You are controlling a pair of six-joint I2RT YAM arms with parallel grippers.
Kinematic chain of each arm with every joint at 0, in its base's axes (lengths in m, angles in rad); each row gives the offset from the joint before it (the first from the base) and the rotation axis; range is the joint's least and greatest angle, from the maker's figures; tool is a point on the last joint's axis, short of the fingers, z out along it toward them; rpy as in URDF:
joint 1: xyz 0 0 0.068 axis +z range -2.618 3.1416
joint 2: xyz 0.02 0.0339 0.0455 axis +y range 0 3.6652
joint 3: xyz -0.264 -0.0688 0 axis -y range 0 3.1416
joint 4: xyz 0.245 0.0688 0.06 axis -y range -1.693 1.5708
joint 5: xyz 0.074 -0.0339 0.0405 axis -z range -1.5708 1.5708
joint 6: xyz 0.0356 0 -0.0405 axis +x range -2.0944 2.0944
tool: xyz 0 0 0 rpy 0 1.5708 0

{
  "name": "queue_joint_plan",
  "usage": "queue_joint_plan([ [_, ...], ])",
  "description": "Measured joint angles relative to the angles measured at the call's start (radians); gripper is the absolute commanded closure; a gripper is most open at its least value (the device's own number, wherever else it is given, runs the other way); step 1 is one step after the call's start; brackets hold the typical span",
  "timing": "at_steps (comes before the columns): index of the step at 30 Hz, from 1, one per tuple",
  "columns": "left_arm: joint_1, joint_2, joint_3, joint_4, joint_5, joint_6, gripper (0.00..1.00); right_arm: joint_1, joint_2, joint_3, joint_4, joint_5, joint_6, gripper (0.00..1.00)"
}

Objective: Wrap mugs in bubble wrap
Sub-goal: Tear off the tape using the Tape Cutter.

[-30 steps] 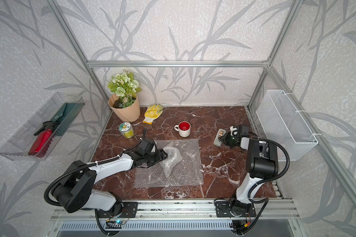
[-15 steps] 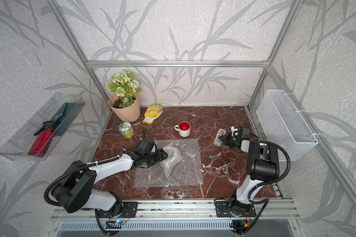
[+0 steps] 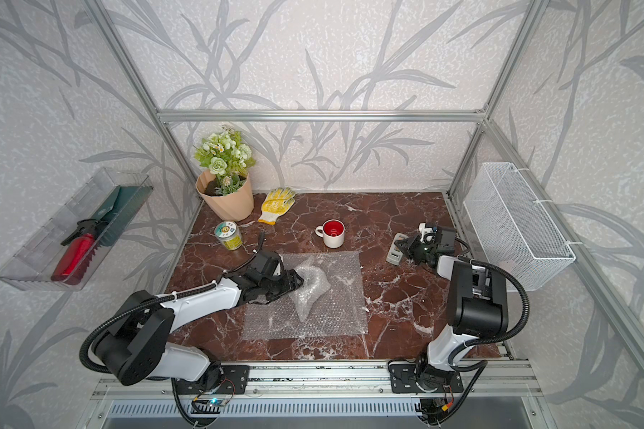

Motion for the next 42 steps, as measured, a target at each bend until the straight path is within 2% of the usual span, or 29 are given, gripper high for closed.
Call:
queue_joint_plan([
  [8, 0.000, 0.000, 0.000, 0.000, 0.000, 0.000, 0.29, 0.027, -0.099, -0.052, -0.064, 0.000, -0.008, 1.00],
  [17, 0.000, 0.000, 0.000, 0.002, 0.000, 0.000, 0.29, 0.068, -0.286, -0.130, -0.245, 0.040, -0.096, 1.00],
  [22, 0.000, 0.003, 0.000, 0.005, 0.002, 0.000, 0.29, 0.086, -0.340, -0.148, -0.322, 0.066, -0.138, 1.00],
  [28, 0.000, 0.003, 0.000, 0.005, 0.003, 0.000, 0.29, 0.086, -0.332, -0.182, -0.338, 0.090, -0.161, 1.00],
  [42, 0.000, 0.002, -0.003, 0.010, 0.003, 0.000, 0.29, 0.099, -0.201, -0.226, -0.294, 0.130, -0.189, 1.00],
])
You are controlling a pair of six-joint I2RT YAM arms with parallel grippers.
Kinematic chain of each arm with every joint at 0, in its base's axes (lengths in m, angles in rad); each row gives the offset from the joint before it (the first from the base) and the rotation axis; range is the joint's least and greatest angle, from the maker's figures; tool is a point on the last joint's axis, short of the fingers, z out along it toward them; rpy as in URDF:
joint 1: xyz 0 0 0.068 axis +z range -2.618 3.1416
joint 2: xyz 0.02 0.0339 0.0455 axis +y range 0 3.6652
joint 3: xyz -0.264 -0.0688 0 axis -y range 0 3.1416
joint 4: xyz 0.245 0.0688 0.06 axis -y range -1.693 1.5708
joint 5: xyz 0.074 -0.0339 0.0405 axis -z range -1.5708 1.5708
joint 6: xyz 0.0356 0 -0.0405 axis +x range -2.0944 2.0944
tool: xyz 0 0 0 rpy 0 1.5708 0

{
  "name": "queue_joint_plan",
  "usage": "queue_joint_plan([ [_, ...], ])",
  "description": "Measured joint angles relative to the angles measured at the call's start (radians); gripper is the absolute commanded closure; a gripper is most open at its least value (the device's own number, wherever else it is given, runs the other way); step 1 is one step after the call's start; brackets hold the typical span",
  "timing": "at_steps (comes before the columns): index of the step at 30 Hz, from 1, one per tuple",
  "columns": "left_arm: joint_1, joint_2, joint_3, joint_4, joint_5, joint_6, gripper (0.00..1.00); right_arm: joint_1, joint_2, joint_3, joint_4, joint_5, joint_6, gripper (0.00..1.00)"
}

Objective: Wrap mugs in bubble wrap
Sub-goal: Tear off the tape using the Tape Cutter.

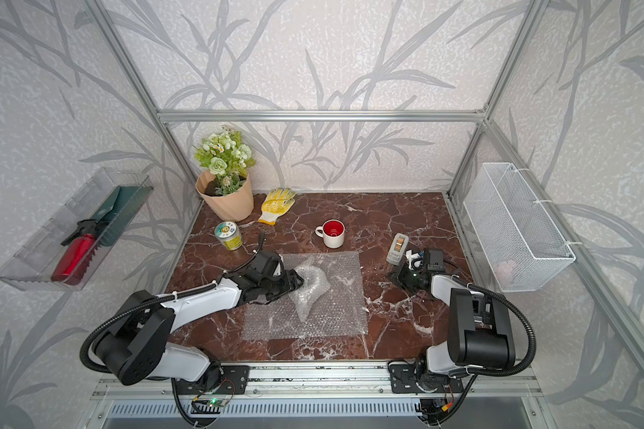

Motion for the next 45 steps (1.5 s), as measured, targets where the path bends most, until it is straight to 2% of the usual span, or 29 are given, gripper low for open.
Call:
queue_joint_plan([
  [14, 0.000, 0.000, -0.001, 0.002, 0.000, 0.001, 0.29, 0.037, 0.056, 0.010, -0.006, 0.135, -0.020, 1.00],
  [32, 0.000, 0.000, -0.002, 0.003, 0.000, 0.004, 0.29, 0.058, 0.041, 0.049, -0.101, 0.266, 0.053, 1.00],
  [45, 0.000, 0.008, -0.002, 0.012, 0.012, 0.013, 0.29, 0.071, 0.007, 0.053, -0.219, 0.280, 0.123, 1.00],
])
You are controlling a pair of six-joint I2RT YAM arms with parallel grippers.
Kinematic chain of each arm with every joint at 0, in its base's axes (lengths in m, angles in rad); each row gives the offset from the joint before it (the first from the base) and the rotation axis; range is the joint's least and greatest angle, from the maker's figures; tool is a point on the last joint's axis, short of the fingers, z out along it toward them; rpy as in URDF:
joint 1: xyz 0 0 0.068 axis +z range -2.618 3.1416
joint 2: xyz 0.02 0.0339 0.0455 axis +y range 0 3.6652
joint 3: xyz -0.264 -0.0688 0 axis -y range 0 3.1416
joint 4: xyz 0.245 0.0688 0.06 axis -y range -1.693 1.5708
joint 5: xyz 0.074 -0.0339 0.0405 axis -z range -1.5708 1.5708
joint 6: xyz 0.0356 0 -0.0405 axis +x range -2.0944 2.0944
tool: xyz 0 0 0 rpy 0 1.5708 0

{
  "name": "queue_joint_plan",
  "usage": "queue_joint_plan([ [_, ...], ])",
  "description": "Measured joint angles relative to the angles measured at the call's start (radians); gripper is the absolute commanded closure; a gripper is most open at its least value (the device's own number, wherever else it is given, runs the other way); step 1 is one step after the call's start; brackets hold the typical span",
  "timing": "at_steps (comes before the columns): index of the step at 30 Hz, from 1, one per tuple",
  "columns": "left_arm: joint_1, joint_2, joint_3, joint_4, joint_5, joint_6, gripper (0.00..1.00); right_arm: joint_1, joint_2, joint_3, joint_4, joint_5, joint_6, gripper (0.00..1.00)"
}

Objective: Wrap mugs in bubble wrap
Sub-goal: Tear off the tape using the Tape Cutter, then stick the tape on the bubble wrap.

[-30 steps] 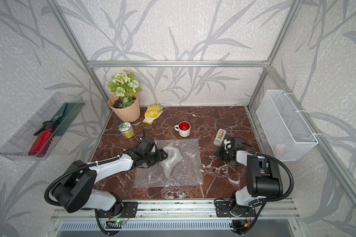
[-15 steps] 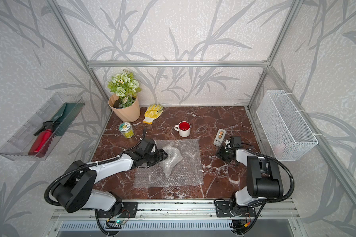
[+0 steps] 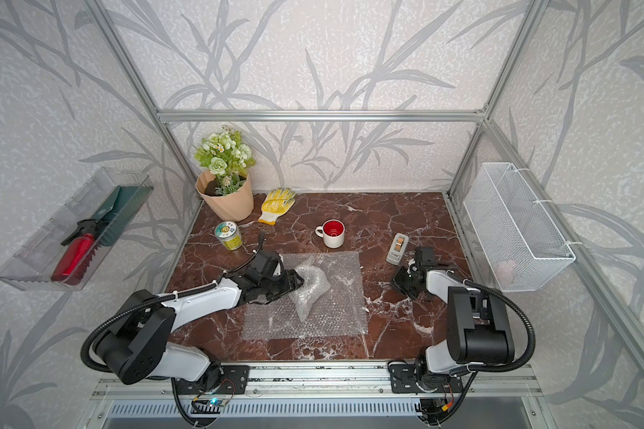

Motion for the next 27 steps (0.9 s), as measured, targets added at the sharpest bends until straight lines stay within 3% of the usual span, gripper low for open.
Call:
queue_joint_plan([
  [3, 0.000, 0.010, 0.000, 0.014, 0.007, 0.007, 0.29, 0.003, -0.051, -0.014, -0.048, 0.001, 0.004, 1.00],
  [7, 0.000, 0.034, 0.008, 0.044, 0.027, 0.026, 0.29, 0.017, -0.259, -0.006, -0.171, 0.015, 0.009, 1.00],
  [13, 0.000, 0.051, 0.019, 0.055, 0.042, 0.051, 0.29, 0.063, -0.454, 0.177, -0.286, -0.018, 0.050, 1.00],
  [18, 0.000, 0.063, 0.029, 0.055, 0.052, 0.063, 0.29, 0.177, -0.426, 0.289, -0.325, -0.091, 0.106, 1.00],
  [27, 0.000, 0.064, 0.029, 0.061, 0.056, 0.064, 0.29, 0.459, -0.204, 0.541, -0.382, -0.145, 0.096, 1.00],
])
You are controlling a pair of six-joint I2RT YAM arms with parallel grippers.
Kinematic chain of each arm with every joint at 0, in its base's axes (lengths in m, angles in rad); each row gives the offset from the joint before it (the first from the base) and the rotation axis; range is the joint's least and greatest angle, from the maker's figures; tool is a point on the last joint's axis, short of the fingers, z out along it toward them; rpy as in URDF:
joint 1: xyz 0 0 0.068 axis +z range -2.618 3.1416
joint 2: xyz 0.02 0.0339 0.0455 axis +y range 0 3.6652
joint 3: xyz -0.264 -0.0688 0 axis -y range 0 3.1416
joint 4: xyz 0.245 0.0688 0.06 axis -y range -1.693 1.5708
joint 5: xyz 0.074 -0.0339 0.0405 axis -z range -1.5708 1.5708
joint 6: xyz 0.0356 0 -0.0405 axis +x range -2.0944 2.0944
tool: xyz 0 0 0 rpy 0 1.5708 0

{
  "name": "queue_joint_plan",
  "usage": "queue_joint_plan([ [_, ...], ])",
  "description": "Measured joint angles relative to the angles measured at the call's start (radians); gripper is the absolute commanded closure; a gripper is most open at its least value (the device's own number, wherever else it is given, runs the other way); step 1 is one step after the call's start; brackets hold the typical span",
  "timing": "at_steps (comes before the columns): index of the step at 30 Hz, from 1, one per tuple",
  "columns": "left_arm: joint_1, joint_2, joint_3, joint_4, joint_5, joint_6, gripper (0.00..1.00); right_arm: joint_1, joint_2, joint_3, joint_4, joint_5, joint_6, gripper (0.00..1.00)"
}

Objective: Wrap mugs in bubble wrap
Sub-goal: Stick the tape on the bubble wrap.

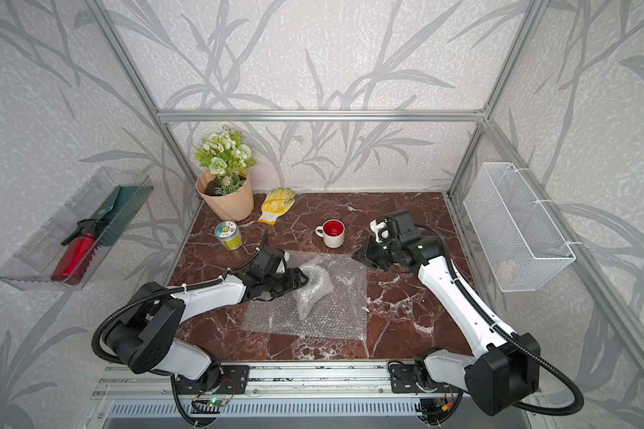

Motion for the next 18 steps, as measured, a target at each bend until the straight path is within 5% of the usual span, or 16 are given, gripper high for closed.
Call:
queue_joint_plan([
  [8, -0.003, 0.002, -0.001, 0.009, 0.004, 0.000, 0.29, 0.176, 0.168, 0.060, 0.078, -0.134, -0.177, 1.00],
  [18, -0.003, 0.002, -0.008, 0.024, 0.008, 0.000, 0.29, 0.220, 0.277, 0.060, 0.138, -0.195, -0.273, 1.00],
])
